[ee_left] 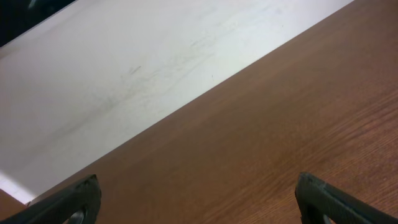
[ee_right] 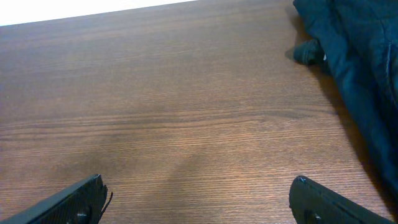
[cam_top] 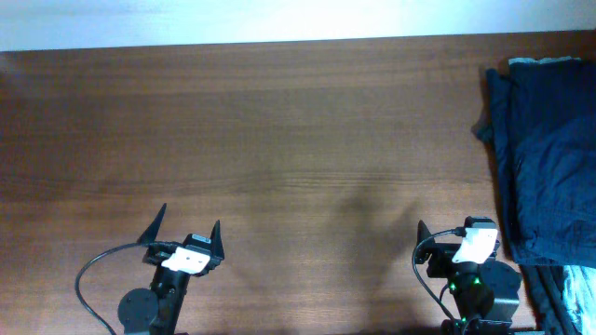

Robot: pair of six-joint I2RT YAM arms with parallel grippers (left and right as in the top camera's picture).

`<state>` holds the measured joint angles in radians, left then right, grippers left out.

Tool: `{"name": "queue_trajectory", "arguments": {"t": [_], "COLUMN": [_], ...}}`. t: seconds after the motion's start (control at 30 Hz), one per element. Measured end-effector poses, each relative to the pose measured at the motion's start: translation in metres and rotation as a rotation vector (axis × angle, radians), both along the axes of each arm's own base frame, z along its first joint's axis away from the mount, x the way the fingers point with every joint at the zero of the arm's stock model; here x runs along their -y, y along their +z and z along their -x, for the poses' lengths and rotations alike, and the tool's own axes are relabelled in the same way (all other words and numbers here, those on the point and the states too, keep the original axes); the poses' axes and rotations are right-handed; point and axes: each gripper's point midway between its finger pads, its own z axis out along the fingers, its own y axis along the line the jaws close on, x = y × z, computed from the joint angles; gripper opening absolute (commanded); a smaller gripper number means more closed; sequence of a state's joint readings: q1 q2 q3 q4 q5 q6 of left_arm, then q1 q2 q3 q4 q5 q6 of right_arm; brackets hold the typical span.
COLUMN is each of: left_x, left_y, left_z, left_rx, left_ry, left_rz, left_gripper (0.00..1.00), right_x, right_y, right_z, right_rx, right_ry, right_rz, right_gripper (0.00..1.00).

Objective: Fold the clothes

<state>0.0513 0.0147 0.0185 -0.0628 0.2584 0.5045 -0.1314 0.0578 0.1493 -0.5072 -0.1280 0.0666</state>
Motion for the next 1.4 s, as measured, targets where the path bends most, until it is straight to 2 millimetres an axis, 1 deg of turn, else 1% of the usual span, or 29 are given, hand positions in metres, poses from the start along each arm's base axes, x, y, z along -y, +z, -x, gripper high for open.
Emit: {"name": "queue_trajectory", "arguments": {"t": [0.5, 0.57, 0.63, 0.7, 0.73, 0.83, 0.93, 0.97, 1.03, 1.07, 1.1, 1.2, 1.23, 1.27, 1.3, 1.4], "left_x": [0.002, 0.004, 0.006, 0.012, 0.016, 0.027, 0.036, 0.037, 0.036, 0.034, 0.032, 0.028, 0.028, 0.027, 0.026, 0.025], "left_y": [0.0, 0.001, 0.007, 0.011, 0.012, 0.012, 0.013, 0.015, 0.022, 0.026, 0.03, 0.057, 0.062, 0.068, 0.078, 0.097], "left_z": [0.0, 0.001, 0.001, 0.003, 0.004, 0.008, 0.012, 0.013, 0.015, 0.017, 0.017, 0.02, 0.019, 0.019, 0.017, 0.008], "left_rx": [0.001, 0.005, 0.027, 0.046, 0.049, 0.047, 0.022, 0.009, -0.011, -0.036, -0.042, -0.062, -0.065, -0.091, -0.11, -0.177], "left_ry": [-0.012, -0.022, -0.039, -0.073, -0.097, -0.167, -0.217, -0.222, -0.214, -0.197, -0.186, -0.156, -0.152, -0.144, -0.137, -0.125], "left_rz": [0.001, 0.001, 0.0, 0.0, 0.0, 0.01, 0.078, 0.099, 0.133, 0.16, 0.17, 0.206, 0.21, 0.219, 0.225, 0.24], "left_gripper": [1.0, 1.0, 0.99, 0.99, 0.99, 0.99, 0.99, 0.99, 0.99, 0.99, 0.99, 0.99, 0.99, 0.99, 1.0, 0.99], "right_x": [-0.002, -0.007, -0.015, -0.021, -0.028, -0.036, -0.042, -0.043, -0.044, -0.045, -0.045, -0.046, -0.046, -0.046, -0.046, -0.046], "right_y": [0.0, 0.003, 0.007, 0.011, 0.016, 0.024, 0.029, 0.034, 0.045, 0.056, 0.062, 0.092, 0.095, 0.103, 0.107, 0.114], "right_z": [0.0, -0.001, -0.002, -0.003, -0.004, -0.005, -0.003, -0.003, -0.002, -0.001, 0.0, 0.001, 0.001, -0.001, -0.002, -0.008], "right_rx": [0.001, 0.013, 0.031, 0.05, 0.069, 0.103, 0.114, 0.123, 0.147, 0.165, 0.176, 0.21, 0.21, 0.202, 0.193, 0.118], "right_ry": [0.009, 0.04, 0.08, 0.118, 0.156, 0.204, 0.239, 0.245, 0.252, 0.254, 0.254, 0.255, 0.257, 0.256, 0.255, 0.25], "right_rz": [-0.004, -0.016, -0.03, -0.043, -0.054, -0.066, -0.077, -0.077, -0.073, -0.074, -0.074, -0.083, -0.085, -0.091, -0.095, -0.119], "right_gripper": [0.99, 0.98, 0.99, 0.99, 0.99, 0.99, 0.99, 0.99, 0.98, 0.98, 0.98, 0.99, 0.98, 0.98, 0.99, 0.98]}}
